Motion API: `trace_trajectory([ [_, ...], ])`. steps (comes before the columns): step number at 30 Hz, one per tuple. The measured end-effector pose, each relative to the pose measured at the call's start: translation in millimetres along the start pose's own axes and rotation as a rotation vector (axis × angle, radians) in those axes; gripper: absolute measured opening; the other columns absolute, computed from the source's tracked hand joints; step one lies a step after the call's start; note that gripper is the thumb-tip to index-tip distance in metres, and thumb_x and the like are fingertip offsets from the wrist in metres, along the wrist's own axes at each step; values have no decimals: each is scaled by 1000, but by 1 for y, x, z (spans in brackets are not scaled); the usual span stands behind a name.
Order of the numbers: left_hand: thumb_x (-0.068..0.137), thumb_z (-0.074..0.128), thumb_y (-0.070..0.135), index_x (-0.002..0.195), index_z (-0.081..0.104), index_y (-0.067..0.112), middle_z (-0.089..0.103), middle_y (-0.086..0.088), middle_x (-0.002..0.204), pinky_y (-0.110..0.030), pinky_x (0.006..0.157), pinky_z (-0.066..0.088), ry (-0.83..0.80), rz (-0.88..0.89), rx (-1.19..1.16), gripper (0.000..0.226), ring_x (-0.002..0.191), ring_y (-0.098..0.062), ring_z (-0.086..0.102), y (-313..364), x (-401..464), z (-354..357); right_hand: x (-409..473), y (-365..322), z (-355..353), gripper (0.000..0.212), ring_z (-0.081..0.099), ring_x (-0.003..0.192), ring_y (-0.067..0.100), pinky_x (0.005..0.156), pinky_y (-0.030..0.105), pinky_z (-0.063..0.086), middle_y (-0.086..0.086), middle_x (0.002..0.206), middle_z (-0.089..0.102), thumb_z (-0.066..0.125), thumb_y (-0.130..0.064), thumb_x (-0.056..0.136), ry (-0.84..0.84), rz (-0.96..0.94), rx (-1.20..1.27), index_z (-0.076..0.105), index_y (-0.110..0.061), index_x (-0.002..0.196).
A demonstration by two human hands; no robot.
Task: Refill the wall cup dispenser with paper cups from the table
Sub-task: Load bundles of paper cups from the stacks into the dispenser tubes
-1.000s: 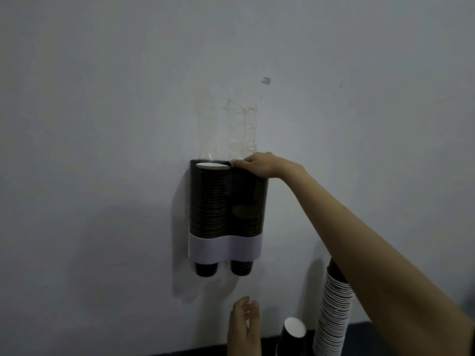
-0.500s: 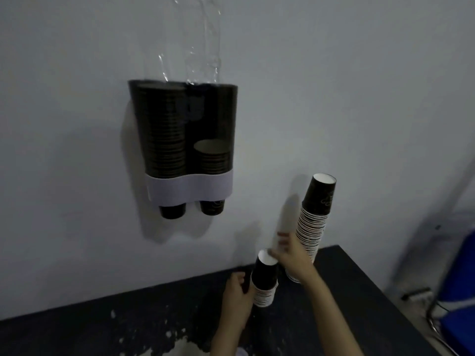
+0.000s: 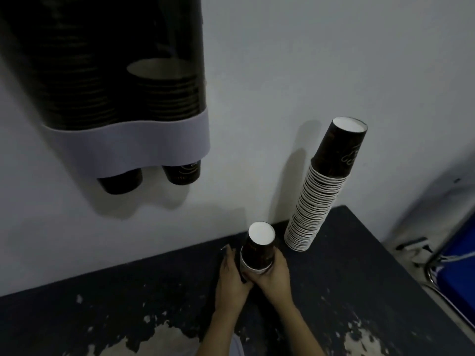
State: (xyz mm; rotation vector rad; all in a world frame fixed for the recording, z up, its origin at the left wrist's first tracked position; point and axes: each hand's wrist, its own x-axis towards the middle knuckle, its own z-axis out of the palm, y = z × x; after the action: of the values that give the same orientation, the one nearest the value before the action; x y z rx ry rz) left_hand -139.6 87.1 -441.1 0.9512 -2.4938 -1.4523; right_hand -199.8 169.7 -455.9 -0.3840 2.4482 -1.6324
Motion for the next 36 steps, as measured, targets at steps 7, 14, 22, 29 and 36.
trace_trajectory([
  [7, 77, 65, 25, 136, 37, 18, 46, -3, 141, -32, 109, 37, 75, 65, 59, 65, 131, -16, 41, -1, 8, 7, -4, -6, -3, 72, 49, 111, 15, 84, 7, 34, -22, 100, 53, 74, -55, 45, 56, -48, -21, 56, -22, 107],
  [14, 66, 75, 37, 146, 5, 12, 19, -6, 155, -40, 115, 27, -65, 21, 81, 109, 142, -22, 20, 10, 9, -3, 11, -53, -24, 67, 58, 107, 21, 88, 42, 53, 1, 107, 63, 82, -48, 46, 100, -130, 34, 54, -29, 104],
  [22, 92, 47, 16, 141, 25, 22, 41, -3, 138, -32, 106, 34, 301, 181, -494, 54, 128, -17, 39, 88, -43, -60, 1, -88, -73, 70, 63, 98, 18, 81, 44, 55, 0, 101, 66, 79, -59, 45, -3, -177, -106, 55, -25, 101],
  [29, 87, 45, 37, 117, 36, 47, 56, 5, 114, -36, 92, 51, 111, 355, -773, 33, 106, -14, 58, 153, -102, -105, -37, -164, -124, 63, 60, 93, 15, 72, 29, 55, 0, 98, 60, 84, -37, 52, -245, -267, -288, 51, -17, 102],
  [36, 95, 27, 35, 130, 38, 22, 52, -5, 119, -33, 89, 40, 234, 228, -945, 38, 105, -19, 52, 167, -136, -145, -61, -281, -157, 72, 63, 101, 19, 64, 14, 54, 13, 120, 61, 83, -32, 59, -185, -387, 299, 51, -12, 121],
])
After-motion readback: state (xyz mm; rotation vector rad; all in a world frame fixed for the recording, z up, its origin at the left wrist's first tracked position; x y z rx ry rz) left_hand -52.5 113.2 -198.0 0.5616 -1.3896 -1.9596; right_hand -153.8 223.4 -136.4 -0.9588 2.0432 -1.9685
